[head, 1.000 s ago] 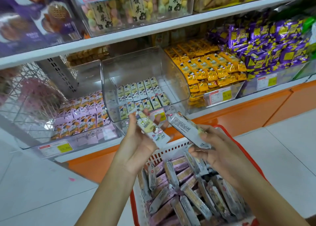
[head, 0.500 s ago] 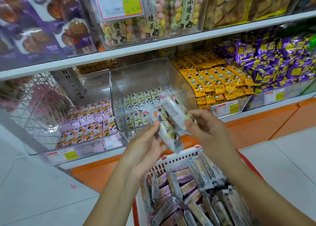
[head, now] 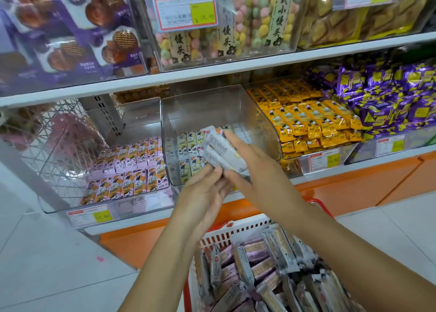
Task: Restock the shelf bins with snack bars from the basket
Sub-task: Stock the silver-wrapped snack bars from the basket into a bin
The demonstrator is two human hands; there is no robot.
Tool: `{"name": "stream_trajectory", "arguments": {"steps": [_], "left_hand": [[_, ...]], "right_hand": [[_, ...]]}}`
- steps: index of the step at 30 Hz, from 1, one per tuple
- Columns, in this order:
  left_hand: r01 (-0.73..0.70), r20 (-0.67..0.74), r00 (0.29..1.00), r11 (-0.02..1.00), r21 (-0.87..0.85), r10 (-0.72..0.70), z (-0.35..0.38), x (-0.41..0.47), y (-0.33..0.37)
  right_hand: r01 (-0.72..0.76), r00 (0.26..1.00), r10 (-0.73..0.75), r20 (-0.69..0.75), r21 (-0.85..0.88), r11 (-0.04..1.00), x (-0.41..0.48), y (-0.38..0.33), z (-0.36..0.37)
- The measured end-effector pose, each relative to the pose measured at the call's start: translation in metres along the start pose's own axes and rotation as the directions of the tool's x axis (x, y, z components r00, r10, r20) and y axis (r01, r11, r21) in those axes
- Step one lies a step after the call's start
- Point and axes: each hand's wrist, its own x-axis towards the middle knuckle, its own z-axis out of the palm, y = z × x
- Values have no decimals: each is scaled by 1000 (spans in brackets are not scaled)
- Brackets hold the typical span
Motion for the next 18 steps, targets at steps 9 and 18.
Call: {"name": "stream_trajectory", "arguments": {"steps": [9,18], "left_hand": [[-40,51,964,-46,998,262,-41,15,19],[-75,91,978,-89,993,189,-48,16,17]], "right_hand": [[-270,949,312,-43,-623,734,125,59,19],[-238,914,405,35,-762,602,174,97,62]]}}
